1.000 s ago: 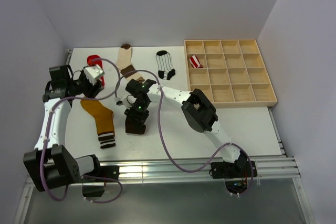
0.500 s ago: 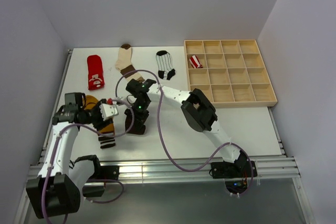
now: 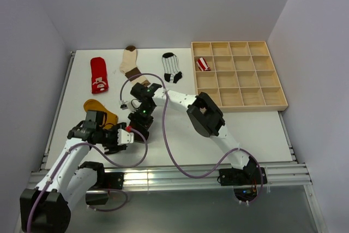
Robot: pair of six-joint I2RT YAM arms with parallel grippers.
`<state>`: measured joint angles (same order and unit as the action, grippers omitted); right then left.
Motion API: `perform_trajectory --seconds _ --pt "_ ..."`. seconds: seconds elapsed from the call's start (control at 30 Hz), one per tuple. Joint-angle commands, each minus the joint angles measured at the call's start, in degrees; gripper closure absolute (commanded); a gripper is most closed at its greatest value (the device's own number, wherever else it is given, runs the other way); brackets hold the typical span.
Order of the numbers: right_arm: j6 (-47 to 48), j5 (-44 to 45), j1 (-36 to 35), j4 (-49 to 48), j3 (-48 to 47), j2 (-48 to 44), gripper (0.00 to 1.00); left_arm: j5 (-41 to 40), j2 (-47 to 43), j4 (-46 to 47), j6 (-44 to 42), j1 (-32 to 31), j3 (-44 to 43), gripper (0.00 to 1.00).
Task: Roll the socks
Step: Roll the sock at the center of the board.
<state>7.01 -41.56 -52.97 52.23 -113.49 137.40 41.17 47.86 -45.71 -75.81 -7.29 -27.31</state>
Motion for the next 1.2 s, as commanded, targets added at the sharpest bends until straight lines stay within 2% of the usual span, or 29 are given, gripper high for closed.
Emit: perform_trajectory --seconds 0.0,0.33,0.57,0.9,1.17 --pt "-0.94 0.34 0.06 -2.57 0.99 1.82 0.94 2.07 1.80 7.37 4.52 -3.34 -0.38 0.35" --pt "-1.03 -0.54 0.41 -3.09 2.05 1.73 0.95 0.93 3.73 15.04 10.24 -10.46 2.70 0.37" --pt "-1.20 -0.89 0.94 -3.71 3.63 0.15 0.95 -3.10 4.35 22.67 15.16 -15.38 5.16 0.38" --pt "-0.59 -0.54 1.20 -2.92 4.07 -0.47 0.95 -10.22 4.71 32.35 20.87 -16.88 7.36 0.43" --pt "-0.76 -0.45 1.20 -2.30 3.45 -0.03 0.95 -12.42 3.12 31.30 21.76 -16.79 5.78 0.45"
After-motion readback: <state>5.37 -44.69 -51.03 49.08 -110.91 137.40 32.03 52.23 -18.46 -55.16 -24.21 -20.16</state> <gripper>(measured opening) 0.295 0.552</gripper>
